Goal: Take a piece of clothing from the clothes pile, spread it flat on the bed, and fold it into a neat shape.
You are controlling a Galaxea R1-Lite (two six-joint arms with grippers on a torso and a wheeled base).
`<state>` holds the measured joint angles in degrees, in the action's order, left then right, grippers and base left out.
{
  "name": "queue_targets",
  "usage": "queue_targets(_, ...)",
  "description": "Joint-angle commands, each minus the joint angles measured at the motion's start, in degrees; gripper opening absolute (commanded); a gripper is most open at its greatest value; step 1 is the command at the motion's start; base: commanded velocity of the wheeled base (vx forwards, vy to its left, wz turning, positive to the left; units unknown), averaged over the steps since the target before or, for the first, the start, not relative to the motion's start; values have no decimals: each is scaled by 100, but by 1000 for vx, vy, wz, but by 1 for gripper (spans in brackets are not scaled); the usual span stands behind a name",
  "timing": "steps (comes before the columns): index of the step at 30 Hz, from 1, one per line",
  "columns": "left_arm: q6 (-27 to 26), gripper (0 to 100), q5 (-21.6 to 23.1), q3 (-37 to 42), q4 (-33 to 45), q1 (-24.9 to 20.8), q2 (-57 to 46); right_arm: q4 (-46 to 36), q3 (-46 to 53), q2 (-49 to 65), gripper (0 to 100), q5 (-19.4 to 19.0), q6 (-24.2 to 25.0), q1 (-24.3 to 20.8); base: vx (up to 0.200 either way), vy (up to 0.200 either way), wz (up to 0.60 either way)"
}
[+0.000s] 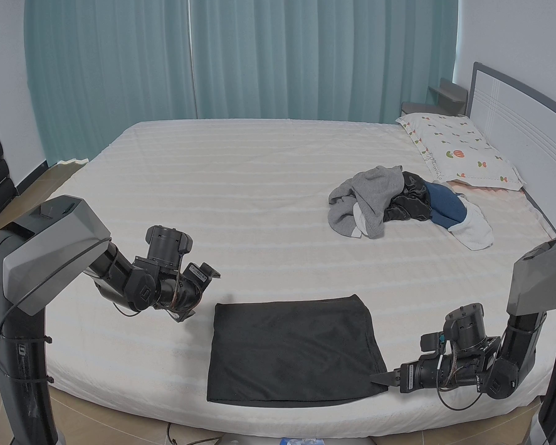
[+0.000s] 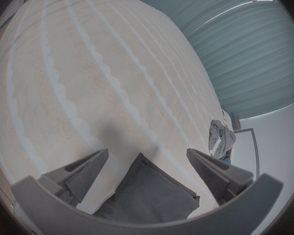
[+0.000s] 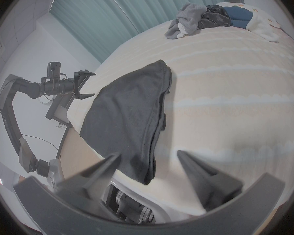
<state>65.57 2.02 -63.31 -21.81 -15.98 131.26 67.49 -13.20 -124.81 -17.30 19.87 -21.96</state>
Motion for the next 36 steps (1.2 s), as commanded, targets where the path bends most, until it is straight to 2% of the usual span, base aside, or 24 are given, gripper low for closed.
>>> queue_targets(1, -1, 100, 0, 2, 1, -10, -4, 10, -473, -35, 100, -19, 166, 174, 0, 0, 0)
queue_targets(3, -9, 100, 0, 20, -8, -19, -4, -60, -877, -114, 100, -19, 544, 227, 0, 0, 0)
queue_targets(4, -9, 100, 0, 20, -8, -19, -4, -60, -877, -114, 100, -19, 544, 227, 0, 0, 0)
queue_targets(5, -18, 100, 0, 29, -8, -28, -4, -78, -1325, -299, 100, -10, 1054, 227, 0, 0, 0)
queue_targets(7, -18, 100, 0, 29, 1, -37, 5, -78, -1791, -606, 100, 25, 1423, 218, 0, 0, 0)
queue_targets(18, -106, 100, -9, 73, 1, -63, 5, -350, -3092, -1476, 100, 60, 2056, 367, 0, 0, 0)
queue_targets(19, -106, 100, -9, 73, 1, -63, 5, -368, -3189, -1476, 0, 60, 2205, 385, 0, 0, 0)
queue_targets(30, -133, 100, -27, 90, 19, -98, 23, -333, -3452, -1643, 0, 69, 2284, 570, 0, 0, 0)
queue_targets(36, -537, 100, -211, 240, -8, -291, 84, -298, -3443, -1608, 0, 69, 2311, 649, 0, 0, 0)
